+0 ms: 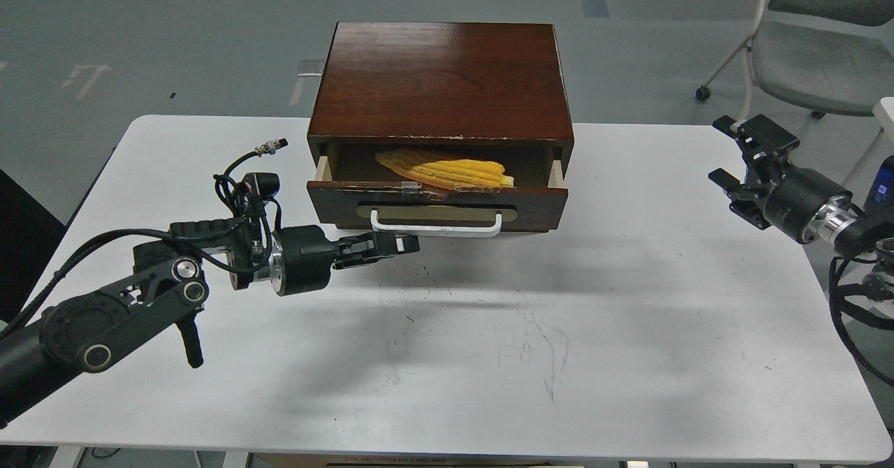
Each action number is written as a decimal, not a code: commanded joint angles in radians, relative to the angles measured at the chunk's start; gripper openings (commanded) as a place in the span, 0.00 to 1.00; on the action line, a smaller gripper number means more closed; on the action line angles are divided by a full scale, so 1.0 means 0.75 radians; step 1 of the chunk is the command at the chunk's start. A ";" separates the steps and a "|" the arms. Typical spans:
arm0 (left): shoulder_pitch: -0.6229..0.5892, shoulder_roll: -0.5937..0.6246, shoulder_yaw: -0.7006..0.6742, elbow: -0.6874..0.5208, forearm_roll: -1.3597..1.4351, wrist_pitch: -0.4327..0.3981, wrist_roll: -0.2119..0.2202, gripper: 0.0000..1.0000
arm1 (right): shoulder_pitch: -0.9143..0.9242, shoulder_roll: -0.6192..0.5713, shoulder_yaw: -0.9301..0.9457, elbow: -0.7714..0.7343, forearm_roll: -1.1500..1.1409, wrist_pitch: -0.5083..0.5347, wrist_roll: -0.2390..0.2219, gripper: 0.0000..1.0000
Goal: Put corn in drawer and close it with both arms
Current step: 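Push the drawer closed into the box with the left gripper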
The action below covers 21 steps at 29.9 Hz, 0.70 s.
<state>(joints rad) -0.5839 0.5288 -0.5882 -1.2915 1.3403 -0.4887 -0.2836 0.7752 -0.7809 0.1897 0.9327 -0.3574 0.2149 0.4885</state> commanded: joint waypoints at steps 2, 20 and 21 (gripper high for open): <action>-0.021 0.003 0.001 0.022 -0.010 0.000 0.000 0.00 | -0.001 -0.002 0.001 0.000 0.000 0.000 0.000 0.99; -0.085 -0.006 0.001 0.196 -0.085 0.000 -0.006 0.00 | -0.011 -0.006 0.001 0.000 0.000 0.000 0.000 0.99; -0.085 -0.008 0.001 0.202 -0.091 0.000 -0.006 0.00 | -0.013 -0.006 0.001 0.000 0.000 0.000 0.000 0.99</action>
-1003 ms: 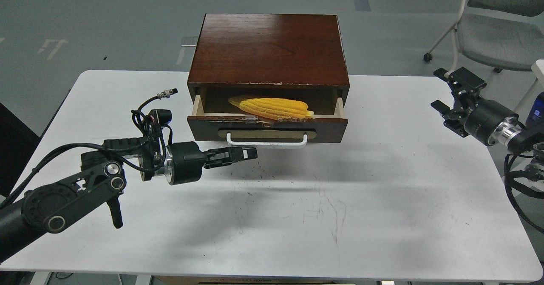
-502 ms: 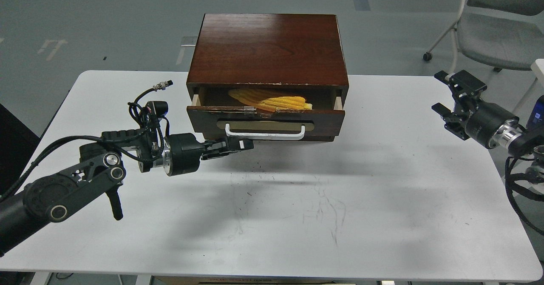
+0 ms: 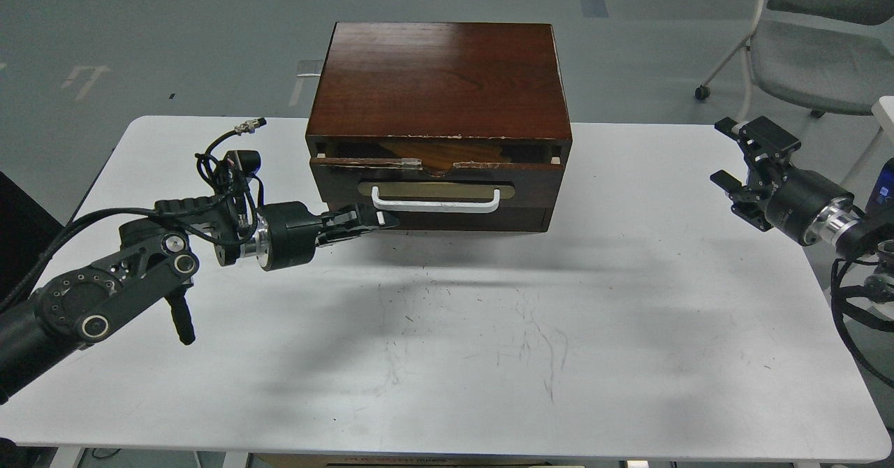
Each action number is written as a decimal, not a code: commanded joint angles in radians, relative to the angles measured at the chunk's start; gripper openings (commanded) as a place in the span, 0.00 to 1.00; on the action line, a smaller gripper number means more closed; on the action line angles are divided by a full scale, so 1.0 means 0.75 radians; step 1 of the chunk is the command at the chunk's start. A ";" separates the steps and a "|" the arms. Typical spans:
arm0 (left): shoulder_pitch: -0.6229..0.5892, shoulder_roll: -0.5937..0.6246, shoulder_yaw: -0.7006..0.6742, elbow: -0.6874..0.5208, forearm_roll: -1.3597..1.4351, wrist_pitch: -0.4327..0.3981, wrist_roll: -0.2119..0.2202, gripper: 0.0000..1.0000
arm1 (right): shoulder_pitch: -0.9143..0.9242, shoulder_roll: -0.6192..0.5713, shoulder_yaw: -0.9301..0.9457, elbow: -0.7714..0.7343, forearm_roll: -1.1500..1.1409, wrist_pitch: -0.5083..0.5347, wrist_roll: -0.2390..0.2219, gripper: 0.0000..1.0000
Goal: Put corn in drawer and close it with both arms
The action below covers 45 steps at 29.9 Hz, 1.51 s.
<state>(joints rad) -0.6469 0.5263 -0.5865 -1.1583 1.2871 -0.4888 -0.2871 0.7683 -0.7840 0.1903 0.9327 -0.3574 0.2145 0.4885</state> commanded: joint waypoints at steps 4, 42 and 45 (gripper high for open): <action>-0.015 -0.021 -0.001 0.066 -0.045 0.000 -0.002 0.00 | -0.006 -0.004 0.000 0.000 0.000 0.000 0.000 0.99; -0.091 -0.088 0.003 0.260 -0.098 0.000 -0.010 0.00 | -0.012 -0.010 0.002 0.000 0.000 0.000 0.000 0.99; -0.088 -0.088 0.017 0.246 -0.102 0.000 -0.010 0.00 | -0.014 -0.010 0.002 0.002 0.000 0.000 0.000 0.99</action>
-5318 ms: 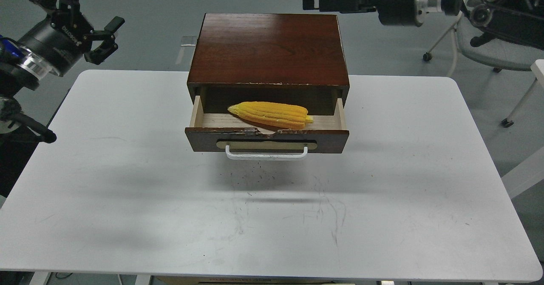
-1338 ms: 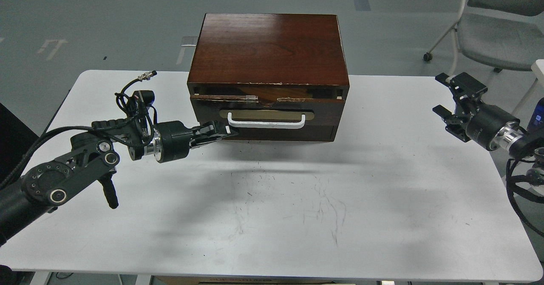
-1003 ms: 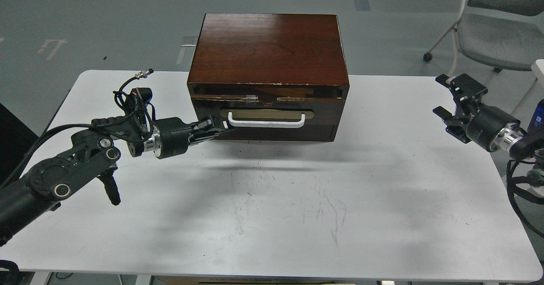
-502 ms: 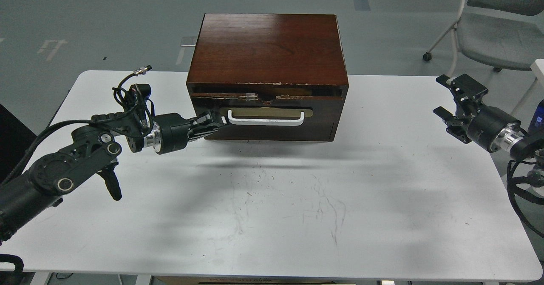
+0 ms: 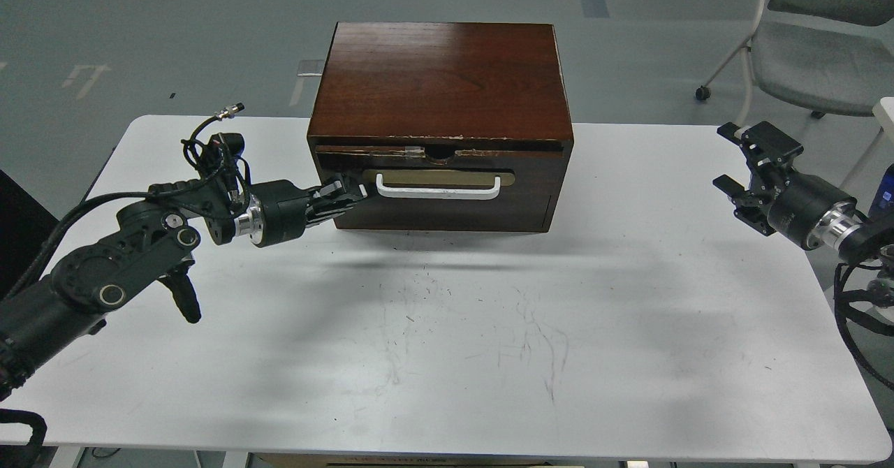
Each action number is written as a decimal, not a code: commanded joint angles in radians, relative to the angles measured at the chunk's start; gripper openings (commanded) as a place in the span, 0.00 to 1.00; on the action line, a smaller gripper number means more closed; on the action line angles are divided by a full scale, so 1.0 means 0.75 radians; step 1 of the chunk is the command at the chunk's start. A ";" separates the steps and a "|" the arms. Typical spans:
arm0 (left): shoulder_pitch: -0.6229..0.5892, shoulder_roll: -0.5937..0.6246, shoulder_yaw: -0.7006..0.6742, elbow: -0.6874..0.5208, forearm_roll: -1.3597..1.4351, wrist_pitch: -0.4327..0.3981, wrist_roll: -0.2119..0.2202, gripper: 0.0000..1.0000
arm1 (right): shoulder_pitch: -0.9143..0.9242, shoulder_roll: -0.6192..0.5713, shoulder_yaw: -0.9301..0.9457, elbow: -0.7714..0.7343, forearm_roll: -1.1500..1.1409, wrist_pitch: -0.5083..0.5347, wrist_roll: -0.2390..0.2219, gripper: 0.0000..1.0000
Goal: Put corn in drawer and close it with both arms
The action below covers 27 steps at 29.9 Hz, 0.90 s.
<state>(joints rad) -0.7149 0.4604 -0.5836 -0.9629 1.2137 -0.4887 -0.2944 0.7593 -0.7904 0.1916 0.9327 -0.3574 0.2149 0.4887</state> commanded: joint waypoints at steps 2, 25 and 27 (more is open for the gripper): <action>0.008 0.004 0.017 -0.019 -0.004 0.000 0.000 0.00 | -0.002 -0.001 0.000 0.002 0.000 0.000 0.000 0.99; 0.149 0.329 -0.175 -0.277 -0.951 0.000 -0.162 0.99 | -0.010 0.056 0.113 0.008 0.076 0.002 0.000 1.00; 0.172 0.329 -0.195 -0.277 -1.015 0.000 -0.162 0.99 | -0.010 0.068 0.125 0.006 0.076 0.002 0.000 1.00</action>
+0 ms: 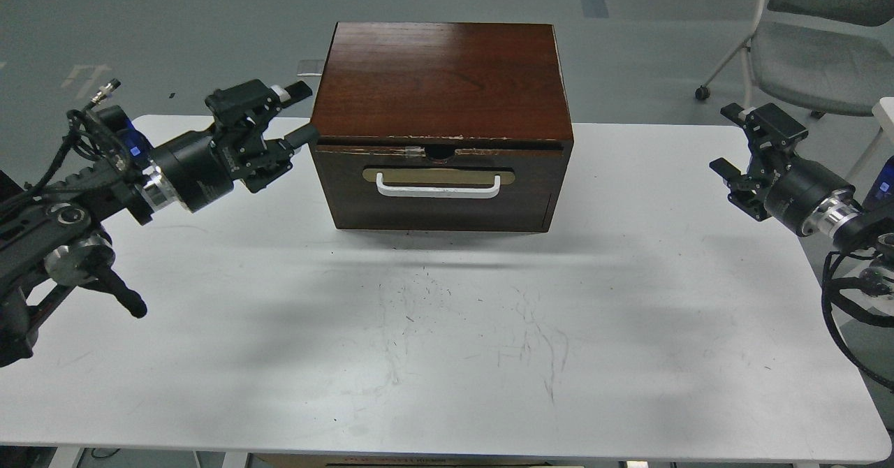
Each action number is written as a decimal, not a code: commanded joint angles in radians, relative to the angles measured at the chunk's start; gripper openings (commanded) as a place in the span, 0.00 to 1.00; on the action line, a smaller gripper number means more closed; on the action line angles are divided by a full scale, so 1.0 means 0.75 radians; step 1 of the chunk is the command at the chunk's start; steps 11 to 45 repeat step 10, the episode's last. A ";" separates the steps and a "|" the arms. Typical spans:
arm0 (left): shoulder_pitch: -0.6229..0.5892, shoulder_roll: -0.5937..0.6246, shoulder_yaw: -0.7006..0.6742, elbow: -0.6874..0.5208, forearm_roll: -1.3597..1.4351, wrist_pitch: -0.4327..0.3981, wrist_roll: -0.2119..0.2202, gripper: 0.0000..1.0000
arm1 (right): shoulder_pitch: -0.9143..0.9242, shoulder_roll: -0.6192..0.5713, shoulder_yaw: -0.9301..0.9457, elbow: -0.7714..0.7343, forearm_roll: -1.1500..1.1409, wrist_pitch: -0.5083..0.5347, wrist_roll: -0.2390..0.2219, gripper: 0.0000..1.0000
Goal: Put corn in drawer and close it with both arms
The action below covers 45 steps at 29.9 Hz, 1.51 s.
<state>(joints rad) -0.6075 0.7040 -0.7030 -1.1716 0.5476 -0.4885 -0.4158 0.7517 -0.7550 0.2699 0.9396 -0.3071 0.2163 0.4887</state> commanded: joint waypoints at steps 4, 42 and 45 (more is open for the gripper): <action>0.192 -0.022 -0.150 0.002 -0.255 0.000 0.000 0.99 | -0.002 0.056 0.047 -0.003 0.035 0.000 0.000 1.00; 0.341 -0.084 -0.275 0.002 -0.258 0.000 0.006 0.99 | -0.010 0.101 0.045 -0.007 0.250 0.000 0.000 1.00; 0.341 -0.084 -0.275 0.002 -0.258 0.000 0.006 0.99 | -0.010 0.101 0.045 -0.007 0.250 0.000 0.000 1.00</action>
